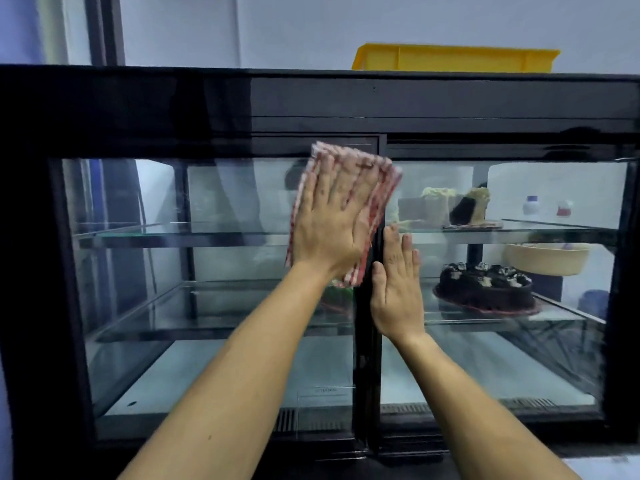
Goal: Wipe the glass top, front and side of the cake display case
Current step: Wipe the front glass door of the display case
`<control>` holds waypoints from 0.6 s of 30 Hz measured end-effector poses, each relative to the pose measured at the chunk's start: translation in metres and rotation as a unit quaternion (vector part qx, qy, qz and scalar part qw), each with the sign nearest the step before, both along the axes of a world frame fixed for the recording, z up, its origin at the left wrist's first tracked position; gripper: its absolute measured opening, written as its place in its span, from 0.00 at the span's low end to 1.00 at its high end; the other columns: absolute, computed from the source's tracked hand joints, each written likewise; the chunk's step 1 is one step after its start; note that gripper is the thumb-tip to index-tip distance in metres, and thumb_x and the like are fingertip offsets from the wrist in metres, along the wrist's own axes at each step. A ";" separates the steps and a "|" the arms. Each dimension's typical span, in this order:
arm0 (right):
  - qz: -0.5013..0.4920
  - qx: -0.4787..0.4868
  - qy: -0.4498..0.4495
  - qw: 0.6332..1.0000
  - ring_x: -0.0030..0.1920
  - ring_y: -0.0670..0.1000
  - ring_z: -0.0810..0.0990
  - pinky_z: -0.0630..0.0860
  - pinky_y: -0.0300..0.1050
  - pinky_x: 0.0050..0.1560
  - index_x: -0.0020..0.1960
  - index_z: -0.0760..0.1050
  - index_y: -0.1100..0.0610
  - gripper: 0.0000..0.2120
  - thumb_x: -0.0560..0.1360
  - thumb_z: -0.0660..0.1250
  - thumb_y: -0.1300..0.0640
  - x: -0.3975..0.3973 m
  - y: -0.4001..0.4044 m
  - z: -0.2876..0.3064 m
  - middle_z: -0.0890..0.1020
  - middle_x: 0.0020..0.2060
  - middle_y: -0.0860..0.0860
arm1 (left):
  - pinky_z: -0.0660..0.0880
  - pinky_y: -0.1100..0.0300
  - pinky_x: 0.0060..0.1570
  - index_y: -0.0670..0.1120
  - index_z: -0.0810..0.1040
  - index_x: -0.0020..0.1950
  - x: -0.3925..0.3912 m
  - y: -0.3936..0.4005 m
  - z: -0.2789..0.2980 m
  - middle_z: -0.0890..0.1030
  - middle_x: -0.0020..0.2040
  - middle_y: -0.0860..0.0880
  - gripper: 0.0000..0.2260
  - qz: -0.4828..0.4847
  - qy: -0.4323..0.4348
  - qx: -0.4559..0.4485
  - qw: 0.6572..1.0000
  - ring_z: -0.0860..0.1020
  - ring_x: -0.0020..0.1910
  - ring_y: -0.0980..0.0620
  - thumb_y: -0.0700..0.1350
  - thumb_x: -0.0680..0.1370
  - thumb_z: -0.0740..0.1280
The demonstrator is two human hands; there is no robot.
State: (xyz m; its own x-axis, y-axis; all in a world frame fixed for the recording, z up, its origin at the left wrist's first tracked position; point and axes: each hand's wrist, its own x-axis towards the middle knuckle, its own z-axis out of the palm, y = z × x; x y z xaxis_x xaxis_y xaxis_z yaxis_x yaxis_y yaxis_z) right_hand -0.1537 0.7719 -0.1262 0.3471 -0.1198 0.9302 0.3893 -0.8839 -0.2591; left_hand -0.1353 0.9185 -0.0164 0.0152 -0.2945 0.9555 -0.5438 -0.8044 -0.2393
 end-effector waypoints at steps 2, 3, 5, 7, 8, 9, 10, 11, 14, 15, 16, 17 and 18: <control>-0.008 -0.006 0.012 1.000 0.84 0.48 0.41 0.41 0.53 0.83 0.84 0.43 0.50 0.27 0.86 0.44 0.49 0.002 -0.003 -0.001 0.45 0.83 0.44 | 0.53 0.39 0.81 0.52 0.60 0.85 0.000 -0.002 -0.032 0.55 0.85 0.45 0.25 -0.013 -0.007 0.036 0.999 0.50 0.85 0.41 0.53 0.87 0.55; -0.012 -0.009 0.014 1.000 0.84 0.48 0.41 0.41 0.54 0.83 0.83 0.44 0.51 0.27 0.86 0.44 0.48 0.003 -0.004 -0.002 0.45 0.83 0.45 | 0.53 0.39 0.81 0.52 0.61 0.84 0.001 -0.001 -0.038 0.56 0.85 0.45 0.25 -0.020 -0.012 0.045 0.999 0.51 0.85 0.42 0.53 0.87 0.56; -0.009 -0.012 0.006 1.000 0.84 0.48 0.41 0.41 0.53 0.83 0.83 0.43 0.50 0.27 0.86 0.44 0.49 0.002 -0.004 -0.001 0.45 0.83 0.43 | 0.52 0.41 0.82 0.51 0.61 0.84 0.005 0.002 -0.025 0.57 0.85 0.45 0.25 -0.025 -0.025 0.047 0.998 0.53 0.84 0.42 0.53 0.86 0.56; -0.005 -0.014 -0.005 1.000 0.84 0.49 0.42 0.40 0.52 0.83 0.84 0.42 0.48 0.27 0.86 0.45 0.50 0.000 -0.002 0.001 0.45 0.83 0.42 | 0.52 0.41 0.82 0.51 0.61 0.84 0.007 0.002 0.005 0.58 0.85 0.44 0.26 -0.015 -0.021 0.018 1.000 0.53 0.84 0.41 0.52 0.86 0.56; -0.006 -0.015 -0.007 1.000 0.84 0.49 0.42 0.40 0.52 0.83 0.84 0.42 0.47 0.27 0.86 0.46 0.50 0.000 -0.002 0.000 0.46 0.84 0.43 | 0.52 0.41 0.81 0.51 0.61 0.84 0.006 0.002 0.016 0.58 0.85 0.44 0.26 -0.013 -0.006 -0.003 1.000 0.53 0.84 0.41 0.52 0.86 0.55; -0.007 -0.016 -0.007 1.000 0.84 0.49 0.42 0.40 0.52 0.83 0.84 0.42 0.48 0.27 0.87 0.45 0.50 -0.001 -0.002 0.001 0.47 0.84 0.44 | 0.52 0.41 0.81 0.51 0.60 0.84 0.005 0.002 0.020 0.58 0.85 0.44 0.26 -0.009 0.008 -0.022 1.000 0.53 0.84 0.40 0.51 0.85 0.55; -0.008 -0.016 -0.003 1.000 0.84 0.50 0.42 0.40 0.52 0.83 0.84 0.42 0.49 0.27 0.87 0.45 0.50 -0.001 -0.002 0.000 0.48 0.84 0.45 | 0.52 0.41 0.81 0.52 0.60 0.85 0.003 0.001 0.015 0.57 0.85 0.44 0.26 -0.004 0.019 -0.035 0.999 0.53 0.84 0.40 0.51 0.85 0.55; -0.008 -0.015 0.000 1.000 0.84 0.50 0.42 0.39 0.52 0.83 0.84 0.42 0.49 0.27 0.87 0.45 0.50 -0.001 -0.002 0.000 0.48 0.84 0.46 | 0.51 0.41 0.81 0.52 0.59 0.85 0.002 -0.001 0.003 0.56 0.85 0.44 0.26 -0.001 0.027 -0.043 0.999 0.52 0.84 0.41 0.51 0.85 0.55; -0.004 -0.010 0.007 1.000 0.84 0.49 0.41 0.38 0.50 0.83 0.84 0.43 0.50 0.27 0.87 0.45 0.51 -0.003 -0.001 0.001 0.48 0.84 0.48 | 0.49 0.41 0.82 0.52 0.57 0.85 -0.005 0.002 -0.071 0.53 0.86 0.45 0.27 0.003 0.059 -0.058 0.997 0.49 0.85 0.42 0.52 0.85 0.54; -0.004 -0.009 0.009 1.000 0.84 0.49 0.41 0.38 0.50 0.83 0.84 0.43 0.51 0.27 0.87 0.46 0.51 -0.004 0.000 0.001 0.48 0.84 0.49 | 0.48 0.42 0.83 0.52 0.57 0.85 -0.008 0.004 -0.104 0.53 0.86 0.46 0.27 0.006 0.072 -0.062 0.995 0.48 0.85 0.42 0.53 0.85 0.54; -0.007 -0.010 0.009 1.000 0.84 0.49 0.41 0.38 0.50 0.83 0.84 0.43 0.51 0.27 0.87 0.46 0.51 -0.005 0.001 0.002 0.48 0.85 0.49 | 0.46 0.42 0.83 0.52 0.56 0.85 -0.011 0.007 -0.139 0.52 0.86 0.46 0.27 0.008 0.084 -0.063 0.994 0.47 0.85 0.42 0.52 0.85 0.54; -0.012 -0.012 0.008 1.000 0.84 0.50 0.41 0.38 0.51 0.83 0.84 0.44 0.51 0.27 0.87 0.46 0.52 -0.006 0.001 0.001 0.48 0.85 0.49 | 0.44 0.43 0.83 0.51 0.56 0.85 -0.015 0.009 -0.178 0.51 0.86 0.46 0.28 0.011 0.091 -0.056 0.994 0.45 0.85 0.42 0.52 0.85 0.54; -0.016 -0.013 0.007 1.000 0.84 0.50 0.41 0.38 0.51 0.83 0.85 0.44 0.52 0.27 0.87 0.46 0.52 -0.006 0.001 0.001 0.48 0.85 0.49 | 0.42 0.43 0.83 0.50 0.56 0.85 -0.019 0.009 -0.218 0.49 0.86 0.45 0.28 0.016 0.097 -0.040 0.994 0.44 0.85 0.42 0.51 0.84 0.55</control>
State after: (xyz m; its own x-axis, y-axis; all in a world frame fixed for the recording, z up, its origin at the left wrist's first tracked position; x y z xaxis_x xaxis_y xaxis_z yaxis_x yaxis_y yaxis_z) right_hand -0.1594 0.7734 -0.1247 0.3561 -0.1073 0.9283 0.3567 -0.9025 -0.2411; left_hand -0.1539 0.9276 -0.2340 0.2099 -0.2136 0.9541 -0.5481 -0.8338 -0.0661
